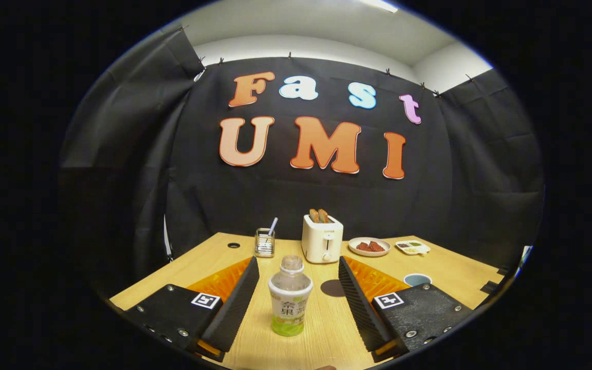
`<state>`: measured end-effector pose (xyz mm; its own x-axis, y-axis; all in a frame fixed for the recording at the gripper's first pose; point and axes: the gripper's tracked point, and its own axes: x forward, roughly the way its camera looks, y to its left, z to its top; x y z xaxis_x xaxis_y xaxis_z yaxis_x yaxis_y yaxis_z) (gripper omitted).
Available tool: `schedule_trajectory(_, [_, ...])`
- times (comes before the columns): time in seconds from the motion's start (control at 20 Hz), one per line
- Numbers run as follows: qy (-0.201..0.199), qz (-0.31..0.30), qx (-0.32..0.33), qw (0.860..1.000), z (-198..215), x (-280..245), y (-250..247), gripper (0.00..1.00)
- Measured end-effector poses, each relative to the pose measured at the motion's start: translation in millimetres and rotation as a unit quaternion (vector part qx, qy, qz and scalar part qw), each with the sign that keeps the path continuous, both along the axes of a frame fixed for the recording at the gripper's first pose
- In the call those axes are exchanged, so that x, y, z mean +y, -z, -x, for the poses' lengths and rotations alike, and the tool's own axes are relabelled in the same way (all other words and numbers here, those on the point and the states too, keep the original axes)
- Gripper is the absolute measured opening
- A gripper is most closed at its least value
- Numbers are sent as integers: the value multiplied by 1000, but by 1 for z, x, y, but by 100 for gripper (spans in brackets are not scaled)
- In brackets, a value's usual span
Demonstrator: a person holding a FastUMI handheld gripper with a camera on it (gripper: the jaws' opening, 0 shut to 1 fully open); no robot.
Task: Take the bottle from table, then pour the juice into the cup, finally place the bottle on the coaster
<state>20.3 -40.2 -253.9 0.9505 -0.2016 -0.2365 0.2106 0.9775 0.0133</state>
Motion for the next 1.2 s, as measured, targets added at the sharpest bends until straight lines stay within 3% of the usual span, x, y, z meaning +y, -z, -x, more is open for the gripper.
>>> schedule_trajectory(0.4, [-20, -34, 68, 997, -19, 10, 84, 91])
schedule_trajectory(0.65, [-26, -45, 97, 994, -32, 13, 117, 81])
schedule_trajectory(0.8, [-41, -53, 94, 993, -39, 16, 121, 66])
schedule_trajectory(1.0, [-54, -74, 91, 992, -41, 14, 120, 61])
schedule_trajectory(1.2, [-70, -154, 75, 983, -45, 11, 109, 58])
